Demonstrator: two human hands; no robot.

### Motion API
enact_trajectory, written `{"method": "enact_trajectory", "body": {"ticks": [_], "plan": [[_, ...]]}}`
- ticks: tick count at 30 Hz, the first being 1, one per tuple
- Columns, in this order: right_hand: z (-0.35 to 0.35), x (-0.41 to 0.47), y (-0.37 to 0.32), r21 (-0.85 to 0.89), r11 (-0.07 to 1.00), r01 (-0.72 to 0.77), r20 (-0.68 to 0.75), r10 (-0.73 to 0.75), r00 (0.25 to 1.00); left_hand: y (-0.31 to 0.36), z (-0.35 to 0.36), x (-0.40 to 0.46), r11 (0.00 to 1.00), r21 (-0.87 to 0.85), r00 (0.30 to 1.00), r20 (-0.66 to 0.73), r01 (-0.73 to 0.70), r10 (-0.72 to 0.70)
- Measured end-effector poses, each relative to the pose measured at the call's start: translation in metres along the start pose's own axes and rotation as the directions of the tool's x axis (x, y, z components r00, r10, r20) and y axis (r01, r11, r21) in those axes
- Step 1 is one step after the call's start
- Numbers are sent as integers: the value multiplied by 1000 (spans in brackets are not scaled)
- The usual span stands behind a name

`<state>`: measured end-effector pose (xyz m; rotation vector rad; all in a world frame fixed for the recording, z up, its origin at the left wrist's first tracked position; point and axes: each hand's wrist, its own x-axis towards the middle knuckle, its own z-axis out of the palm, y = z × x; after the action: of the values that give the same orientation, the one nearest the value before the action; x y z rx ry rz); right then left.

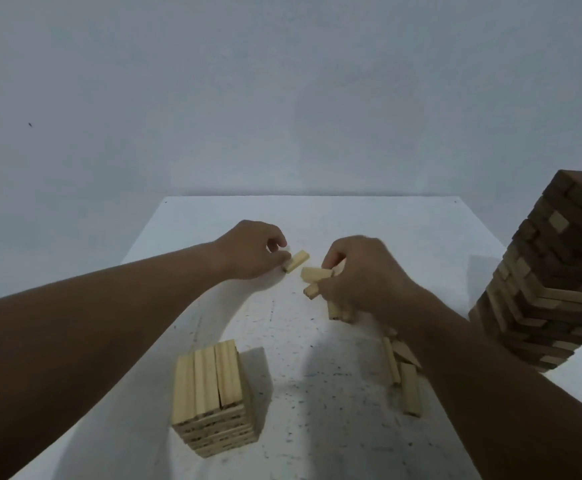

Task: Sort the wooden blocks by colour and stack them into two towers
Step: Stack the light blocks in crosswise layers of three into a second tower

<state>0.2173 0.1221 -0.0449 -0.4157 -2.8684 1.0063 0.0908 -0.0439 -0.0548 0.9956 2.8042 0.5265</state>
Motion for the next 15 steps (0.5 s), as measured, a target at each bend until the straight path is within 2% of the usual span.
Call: {"method": "enact_trajectory", "body": {"ticks": [3,5,9,11,13,15], "plan": [[-15,5,10,23,999,32,-123,-29,992,2,9,8,1000,21,1000,29,-4,3],[-14,7,10,33,998,62,-128,-58,990,3,17,9,999,38,1000,8,-7,7],[7,1,-2,-24,990,140,-2,-140,990,-6,6,-1,997,65,996,-79,37,-32],[18,-2,-8,-135,974,185,83,-175,981,-17,-9,-12,994,63,989,-120,94,-86],[24,-3,-14,-287,930,228,117,-203,972,-24,-26,-28,987,0,976,-151,161,-159],[24,-4,-19,-325,916,237,117,-210,971,-24,-41,-47,974,-94,961,-170,206,-220]]}}
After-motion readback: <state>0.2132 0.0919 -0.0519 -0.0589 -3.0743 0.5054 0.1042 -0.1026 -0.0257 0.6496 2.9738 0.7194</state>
